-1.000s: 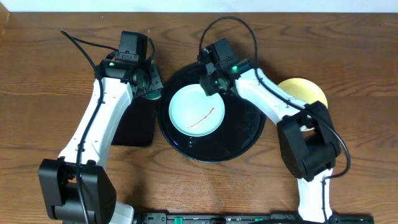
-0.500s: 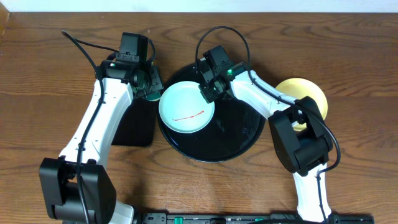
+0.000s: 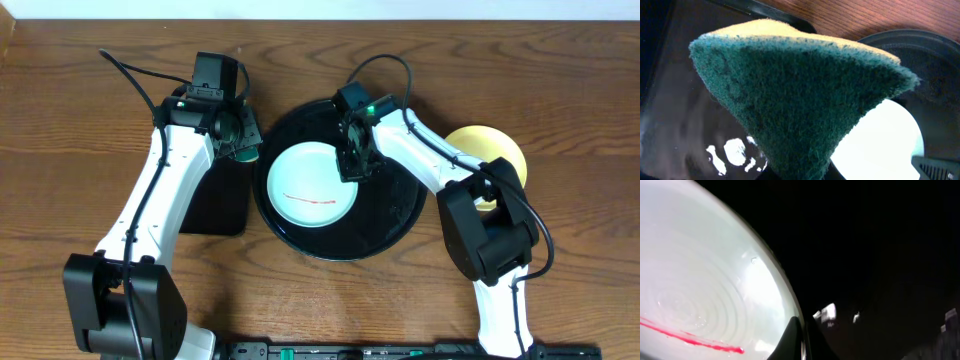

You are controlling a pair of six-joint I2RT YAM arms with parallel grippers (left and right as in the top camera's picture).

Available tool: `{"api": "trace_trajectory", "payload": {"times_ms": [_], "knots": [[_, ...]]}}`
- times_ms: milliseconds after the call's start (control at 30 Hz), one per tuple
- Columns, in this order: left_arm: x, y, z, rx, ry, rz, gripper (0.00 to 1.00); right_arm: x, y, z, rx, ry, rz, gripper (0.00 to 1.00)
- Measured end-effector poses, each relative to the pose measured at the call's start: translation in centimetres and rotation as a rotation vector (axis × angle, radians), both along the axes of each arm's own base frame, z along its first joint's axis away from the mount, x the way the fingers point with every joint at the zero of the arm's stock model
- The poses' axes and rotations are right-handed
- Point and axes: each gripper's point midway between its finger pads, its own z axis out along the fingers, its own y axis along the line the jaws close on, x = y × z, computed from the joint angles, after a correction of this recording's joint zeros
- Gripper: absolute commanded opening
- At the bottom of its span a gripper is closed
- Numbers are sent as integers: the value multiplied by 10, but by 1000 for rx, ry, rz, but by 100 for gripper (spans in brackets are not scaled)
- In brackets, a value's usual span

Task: Clean dirty plates on tray and stack at the side
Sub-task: 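Pull the pale green plate to the tray center with the right gripper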

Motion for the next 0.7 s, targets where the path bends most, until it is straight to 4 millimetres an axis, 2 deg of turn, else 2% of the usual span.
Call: {"api": "trace_trajectory", "payload": {"times_ms": [67, 133, 200, 267, 433, 533, 667, 700], "knots": [[0, 0, 0, 0, 0, 0, 7, -7, -6, 0, -17, 37, -21, 21], [0, 0, 0, 0, 0, 0, 7, -16, -18, -6, -41, 86, -35, 43], [0, 0, 0, 0, 0, 0, 8, -13, -19, -6, -13, 92, -38, 59], [0, 0, 0, 0, 0, 0, 8, -8, -20, -4, 25, 84, -12, 66], [0, 0, 0, 0, 0, 0, 7, 15, -18, -2, 84, -6, 105, 68], [0, 0, 0, 0, -1, 0, 8, 34, -15, 0, 113, -94, 180, 63], [1, 0, 0, -1, -3, 0, 7, 55, -17, 1, 113, -186, 248, 44], [1, 0, 0, 0, -3, 0, 7, 57, -17, 1, 111, -196, 257, 36]]}}
